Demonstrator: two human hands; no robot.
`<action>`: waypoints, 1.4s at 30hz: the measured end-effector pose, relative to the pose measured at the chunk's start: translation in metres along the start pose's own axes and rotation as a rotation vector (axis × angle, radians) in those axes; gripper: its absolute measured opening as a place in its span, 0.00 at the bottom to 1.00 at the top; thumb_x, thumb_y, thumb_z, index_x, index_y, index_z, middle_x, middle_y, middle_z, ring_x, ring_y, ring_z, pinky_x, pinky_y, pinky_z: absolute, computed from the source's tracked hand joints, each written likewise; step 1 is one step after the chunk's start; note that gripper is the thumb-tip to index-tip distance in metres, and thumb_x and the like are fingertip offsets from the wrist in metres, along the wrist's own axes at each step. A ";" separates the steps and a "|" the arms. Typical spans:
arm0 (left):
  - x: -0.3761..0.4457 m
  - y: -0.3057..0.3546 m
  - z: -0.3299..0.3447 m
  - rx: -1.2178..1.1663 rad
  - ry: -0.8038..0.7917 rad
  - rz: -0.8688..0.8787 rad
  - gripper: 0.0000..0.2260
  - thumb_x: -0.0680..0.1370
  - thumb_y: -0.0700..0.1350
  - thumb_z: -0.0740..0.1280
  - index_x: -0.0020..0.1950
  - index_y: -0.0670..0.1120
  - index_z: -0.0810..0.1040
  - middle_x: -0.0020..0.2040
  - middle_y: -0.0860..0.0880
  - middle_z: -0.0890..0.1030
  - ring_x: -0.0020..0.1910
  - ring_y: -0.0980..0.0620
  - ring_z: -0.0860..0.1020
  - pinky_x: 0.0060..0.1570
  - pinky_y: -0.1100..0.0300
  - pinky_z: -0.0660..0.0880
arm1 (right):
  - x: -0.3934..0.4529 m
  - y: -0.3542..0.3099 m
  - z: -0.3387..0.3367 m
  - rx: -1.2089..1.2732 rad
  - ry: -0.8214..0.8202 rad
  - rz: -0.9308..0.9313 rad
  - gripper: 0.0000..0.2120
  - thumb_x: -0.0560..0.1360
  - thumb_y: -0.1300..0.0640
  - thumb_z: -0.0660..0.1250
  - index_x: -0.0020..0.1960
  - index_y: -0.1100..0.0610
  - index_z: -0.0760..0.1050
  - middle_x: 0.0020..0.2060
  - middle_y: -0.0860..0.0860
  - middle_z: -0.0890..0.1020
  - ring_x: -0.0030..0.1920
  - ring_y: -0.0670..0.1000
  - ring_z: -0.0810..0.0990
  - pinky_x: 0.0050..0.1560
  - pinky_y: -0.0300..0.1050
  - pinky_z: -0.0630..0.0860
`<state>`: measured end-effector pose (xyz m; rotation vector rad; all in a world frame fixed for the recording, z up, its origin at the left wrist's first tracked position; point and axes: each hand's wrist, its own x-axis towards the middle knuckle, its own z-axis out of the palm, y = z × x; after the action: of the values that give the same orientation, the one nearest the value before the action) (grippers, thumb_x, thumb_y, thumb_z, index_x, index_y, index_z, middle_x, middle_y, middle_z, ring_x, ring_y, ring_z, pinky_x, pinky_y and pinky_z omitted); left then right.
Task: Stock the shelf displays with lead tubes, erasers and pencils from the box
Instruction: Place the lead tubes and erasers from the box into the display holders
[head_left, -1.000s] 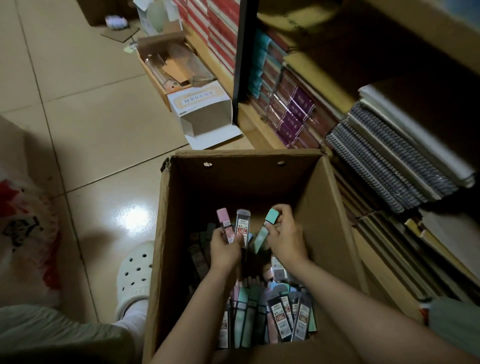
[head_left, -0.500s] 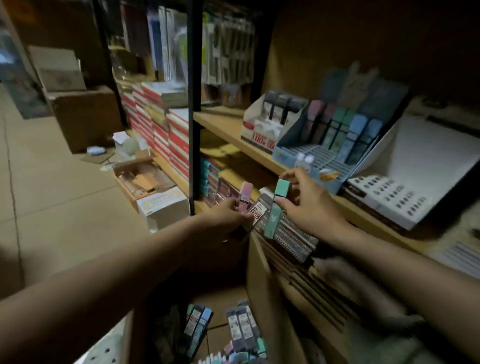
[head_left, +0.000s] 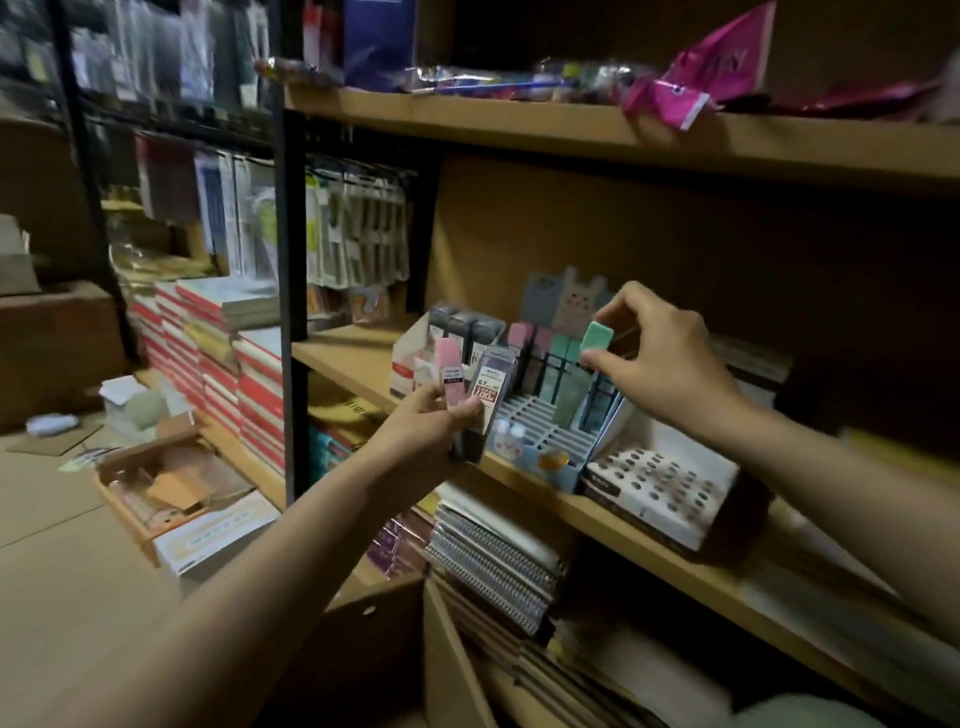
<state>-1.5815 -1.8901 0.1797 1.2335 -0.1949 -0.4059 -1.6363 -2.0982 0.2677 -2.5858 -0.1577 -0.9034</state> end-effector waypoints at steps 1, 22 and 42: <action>0.004 0.001 0.001 -0.031 0.000 0.008 0.10 0.80 0.40 0.63 0.61 0.43 0.74 0.58 0.40 0.79 0.52 0.45 0.82 0.45 0.50 0.82 | 0.007 0.000 -0.001 -0.025 0.013 -0.027 0.13 0.71 0.58 0.76 0.48 0.55 0.73 0.41 0.45 0.80 0.41 0.42 0.80 0.44 0.46 0.81; 0.058 -0.006 -0.016 -0.135 -0.022 -0.017 0.11 0.80 0.38 0.63 0.62 0.43 0.73 0.55 0.42 0.80 0.50 0.46 0.81 0.45 0.54 0.80 | 0.075 0.044 0.080 -0.374 -0.068 0.135 0.12 0.71 0.51 0.76 0.48 0.54 0.75 0.39 0.52 0.83 0.41 0.55 0.82 0.41 0.50 0.80; 0.051 -0.012 -0.011 -0.084 -0.085 -0.022 0.14 0.78 0.41 0.65 0.64 0.45 0.72 0.58 0.42 0.80 0.56 0.42 0.81 0.58 0.43 0.77 | 0.050 0.003 0.084 0.233 -0.269 0.202 0.17 0.74 0.47 0.71 0.60 0.49 0.73 0.44 0.47 0.82 0.43 0.47 0.83 0.47 0.46 0.81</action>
<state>-1.5328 -1.9041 0.1612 1.1377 -0.2353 -0.4815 -1.5479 -2.0685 0.2375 -2.4395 -0.0690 -0.4366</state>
